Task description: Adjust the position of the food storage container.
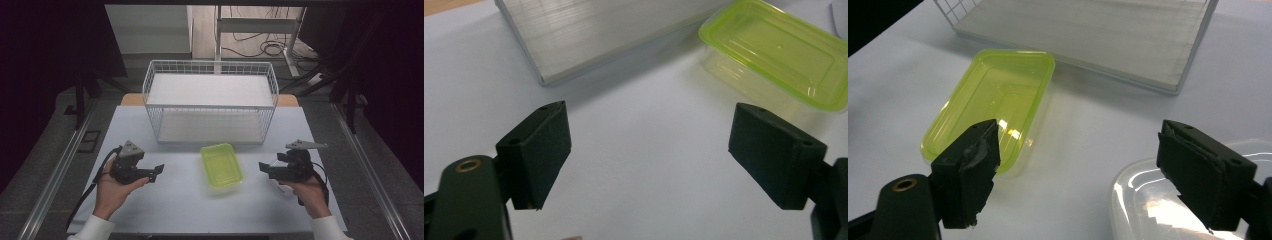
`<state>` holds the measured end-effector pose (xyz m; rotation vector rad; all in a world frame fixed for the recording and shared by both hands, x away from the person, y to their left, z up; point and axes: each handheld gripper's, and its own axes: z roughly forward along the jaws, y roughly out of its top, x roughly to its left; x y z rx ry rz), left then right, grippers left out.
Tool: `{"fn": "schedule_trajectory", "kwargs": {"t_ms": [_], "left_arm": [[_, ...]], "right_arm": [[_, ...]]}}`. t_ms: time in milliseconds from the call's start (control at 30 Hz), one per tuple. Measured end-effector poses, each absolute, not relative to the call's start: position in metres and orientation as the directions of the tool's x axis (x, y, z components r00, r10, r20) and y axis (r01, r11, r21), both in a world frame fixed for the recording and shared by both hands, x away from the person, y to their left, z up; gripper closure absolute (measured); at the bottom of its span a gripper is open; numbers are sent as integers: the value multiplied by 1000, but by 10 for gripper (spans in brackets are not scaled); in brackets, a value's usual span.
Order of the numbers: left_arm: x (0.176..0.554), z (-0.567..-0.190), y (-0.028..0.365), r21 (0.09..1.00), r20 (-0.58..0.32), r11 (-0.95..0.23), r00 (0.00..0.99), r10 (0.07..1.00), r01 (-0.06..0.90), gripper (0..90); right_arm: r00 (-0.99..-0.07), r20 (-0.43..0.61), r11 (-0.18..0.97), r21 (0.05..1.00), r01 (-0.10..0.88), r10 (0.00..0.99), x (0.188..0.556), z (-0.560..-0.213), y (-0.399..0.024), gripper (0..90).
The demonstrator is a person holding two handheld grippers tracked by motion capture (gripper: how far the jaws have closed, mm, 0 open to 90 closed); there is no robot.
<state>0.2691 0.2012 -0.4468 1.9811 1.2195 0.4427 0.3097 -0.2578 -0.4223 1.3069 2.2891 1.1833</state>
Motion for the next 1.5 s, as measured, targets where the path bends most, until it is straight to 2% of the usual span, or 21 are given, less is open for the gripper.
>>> {"fn": "schedule_trajectory", "kwargs": {"t_ms": [267,600,867,900,1133,1500], "left_arm": [[270,-449,198,740,-135,-227,470,872,633,176],[264,-454,192,727,-79,-285,488,869,624,160],[261,-453,196,735,-98,-276,500,861,620,153],[262,-454,199,736,-128,-256,500,856,627,153],[268,-457,206,746,-165,-236,516,841,623,152],[275,-460,204,735,-176,-236,515,839,636,156]], "right_arm": [[-567,149,289,739,608,810,311,-426,-263,210],[-570,136,308,729,612,810,315,-423,-258,260],[-559,145,313,703,639,816,321,-425,-250,316],[-554,148,310,699,644,819,323,-424,-248,326],[-565,150,338,668,663,811,336,-415,-219,409],[-571,136,406,574,712,810,362,-418,-183,451]]}}
